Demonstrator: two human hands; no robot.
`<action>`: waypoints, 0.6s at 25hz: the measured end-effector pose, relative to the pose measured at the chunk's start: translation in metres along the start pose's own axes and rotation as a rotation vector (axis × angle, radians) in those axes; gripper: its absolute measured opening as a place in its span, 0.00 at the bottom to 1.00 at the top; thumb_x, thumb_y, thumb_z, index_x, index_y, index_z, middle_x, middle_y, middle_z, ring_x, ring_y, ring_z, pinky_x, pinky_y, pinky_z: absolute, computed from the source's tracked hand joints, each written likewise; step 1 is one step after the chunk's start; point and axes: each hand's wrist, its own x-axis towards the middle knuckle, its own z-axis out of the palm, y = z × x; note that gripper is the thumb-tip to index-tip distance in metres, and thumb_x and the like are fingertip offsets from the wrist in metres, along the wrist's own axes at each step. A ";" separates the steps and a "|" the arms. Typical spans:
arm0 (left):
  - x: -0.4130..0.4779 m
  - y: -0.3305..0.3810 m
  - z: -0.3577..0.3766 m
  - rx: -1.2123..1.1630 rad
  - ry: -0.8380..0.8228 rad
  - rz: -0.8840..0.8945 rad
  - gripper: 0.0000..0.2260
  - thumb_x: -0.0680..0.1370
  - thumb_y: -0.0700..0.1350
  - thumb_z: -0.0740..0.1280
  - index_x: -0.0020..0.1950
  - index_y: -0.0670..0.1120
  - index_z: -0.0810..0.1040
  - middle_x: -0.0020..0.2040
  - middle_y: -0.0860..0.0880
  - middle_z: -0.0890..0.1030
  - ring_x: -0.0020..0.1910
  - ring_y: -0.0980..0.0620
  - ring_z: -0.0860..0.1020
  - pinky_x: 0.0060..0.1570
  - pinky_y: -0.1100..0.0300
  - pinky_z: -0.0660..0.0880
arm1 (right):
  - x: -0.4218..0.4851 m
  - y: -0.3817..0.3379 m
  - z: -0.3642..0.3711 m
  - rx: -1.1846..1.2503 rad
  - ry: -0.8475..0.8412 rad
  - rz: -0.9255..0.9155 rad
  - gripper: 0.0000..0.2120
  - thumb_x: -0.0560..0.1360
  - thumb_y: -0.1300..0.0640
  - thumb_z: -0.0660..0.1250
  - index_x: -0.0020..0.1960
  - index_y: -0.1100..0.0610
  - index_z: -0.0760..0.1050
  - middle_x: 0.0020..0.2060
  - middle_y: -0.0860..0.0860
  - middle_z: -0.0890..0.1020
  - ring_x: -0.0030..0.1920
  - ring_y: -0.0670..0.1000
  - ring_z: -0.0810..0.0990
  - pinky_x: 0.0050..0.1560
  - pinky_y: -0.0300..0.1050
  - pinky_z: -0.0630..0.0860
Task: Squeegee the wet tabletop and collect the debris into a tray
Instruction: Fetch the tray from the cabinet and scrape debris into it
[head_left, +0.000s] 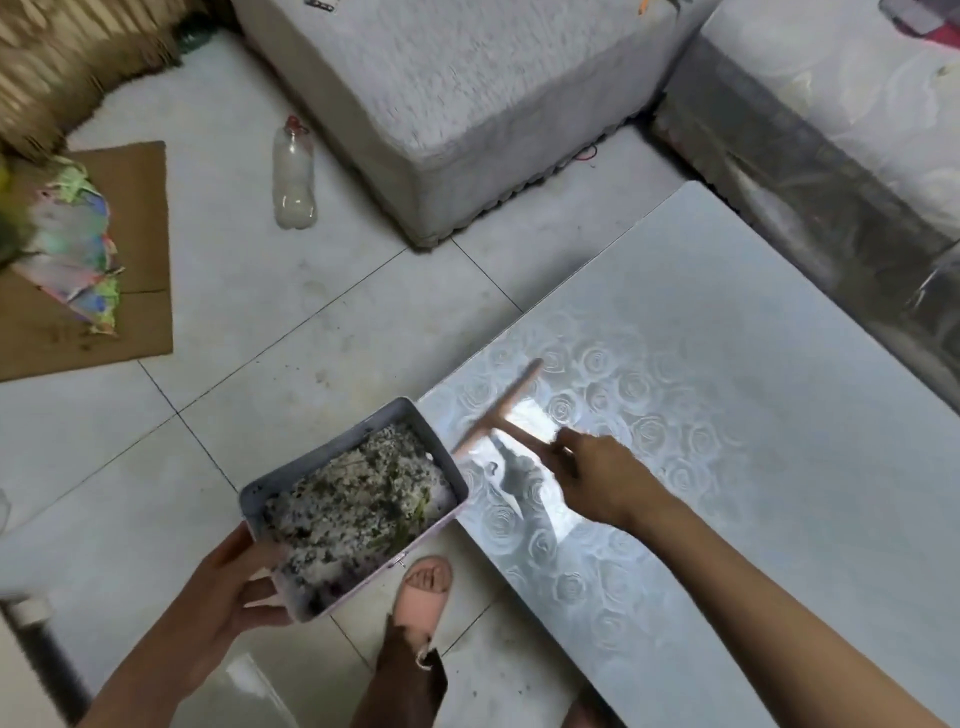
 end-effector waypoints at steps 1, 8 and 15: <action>0.003 0.007 -0.007 0.009 -0.015 -0.004 0.13 0.77 0.38 0.63 0.59 0.50 0.76 0.46 0.44 0.84 0.38 0.39 0.82 0.30 0.50 0.80 | -0.013 0.005 -0.004 -0.017 -0.029 0.076 0.11 0.79 0.51 0.58 0.53 0.57 0.73 0.45 0.58 0.82 0.46 0.61 0.79 0.44 0.51 0.76; 0.015 0.037 -0.028 -0.024 -0.034 -0.015 0.18 0.77 0.38 0.63 0.67 0.48 0.73 0.56 0.44 0.82 0.41 0.42 0.83 0.32 0.50 0.79 | 0.026 -0.082 -0.008 -0.026 -0.036 -0.021 0.06 0.76 0.56 0.60 0.50 0.59 0.71 0.41 0.57 0.78 0.44 0.61 0.79 0.37 0.46 0.72; 0.025 0.055 -0.034 -0.009 -0.075 -0.021 0.19 0.78 0.38 0.61 0.70 0.47 0.70 0.67 0.43 0.73 0.53 0.36 0.77 0.39 0.46 0.77 | -0.042 -0.021 -0.012 -0.314 -0.205 0.243 0.03 0.77 0.55 0.58 0.45 0.52 0.64 0.47 0.54 0.79 0.48 0.57 0.79 0.38 0.44 0.66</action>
